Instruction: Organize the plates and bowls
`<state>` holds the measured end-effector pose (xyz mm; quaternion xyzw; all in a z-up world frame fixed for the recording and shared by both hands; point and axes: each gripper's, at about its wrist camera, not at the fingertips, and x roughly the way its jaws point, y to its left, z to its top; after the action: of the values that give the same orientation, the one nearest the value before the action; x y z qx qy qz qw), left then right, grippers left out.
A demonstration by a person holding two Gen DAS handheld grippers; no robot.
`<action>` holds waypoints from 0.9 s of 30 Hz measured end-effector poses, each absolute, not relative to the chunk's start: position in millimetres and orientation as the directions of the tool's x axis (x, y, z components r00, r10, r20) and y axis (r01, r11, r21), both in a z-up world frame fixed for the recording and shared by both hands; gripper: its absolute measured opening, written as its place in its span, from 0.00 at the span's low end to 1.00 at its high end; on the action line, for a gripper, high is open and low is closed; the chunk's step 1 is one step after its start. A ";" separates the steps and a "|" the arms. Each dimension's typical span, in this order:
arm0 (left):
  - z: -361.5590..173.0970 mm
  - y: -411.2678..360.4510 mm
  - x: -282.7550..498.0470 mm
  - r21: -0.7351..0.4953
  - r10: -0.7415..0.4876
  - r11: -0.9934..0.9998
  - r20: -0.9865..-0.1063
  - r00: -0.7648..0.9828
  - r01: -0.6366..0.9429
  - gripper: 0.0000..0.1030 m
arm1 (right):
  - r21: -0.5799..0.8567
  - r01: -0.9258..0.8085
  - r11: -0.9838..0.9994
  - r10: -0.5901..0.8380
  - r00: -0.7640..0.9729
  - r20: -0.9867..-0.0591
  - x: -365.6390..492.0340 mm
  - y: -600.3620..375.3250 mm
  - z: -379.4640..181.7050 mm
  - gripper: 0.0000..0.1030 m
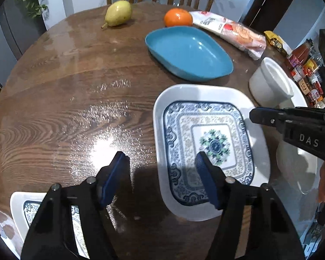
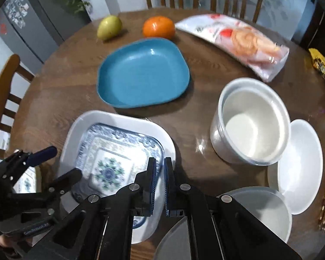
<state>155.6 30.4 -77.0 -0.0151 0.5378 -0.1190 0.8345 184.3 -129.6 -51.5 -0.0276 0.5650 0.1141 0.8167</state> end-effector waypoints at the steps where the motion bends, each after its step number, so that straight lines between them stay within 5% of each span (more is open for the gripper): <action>1: -78.4 30.2 155.7 -0.148 -0.209 0.972 -0.895 0.394 0.182 0.58 | 0.087 -0.219 0.972 0.157 0.329 -0.931 187.0 -130.5 -53.2 0.03; 8: -77.9 23.7 159.9 -0.165 -0.236 0.964 -0.893 0.382 0.210 0.16 | 0.085 -0.280 0.956 0.166 0.279 -0.946 196.9 -117.5 -68.2 0.04; 14: -79.5 31.6 161.9 -0.211 -0.273 0.957 -0.886 0.375 0.198 0.07 | 0.088 -0.297 0.951 0.178 0.292 -0.940 194.2 -107.3 -67.9 0.03; 25: -78.8 37.9 158.6 -0.249 -0.301 0.951 -0.884 0.358 0.185 0.13 | 0.088 -0.255 0.963 0.169 0.319 -0.932 196.7 -123.7 -46.6 0.04; 27: -77.4 39.9 160.6 -0.275 -0.322 0.945 -0.880 0.349 0.179 0.37 | 0.094 -0.247 0.964 0.165 0.283 -0.945 200.6 -126.9 -51.9 0.07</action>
<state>160.6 39.9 -77.4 -0.0653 0.5495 -0.1529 0.8188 200.6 -126.9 -51.9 -0.0355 0.5846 0.1287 0.8003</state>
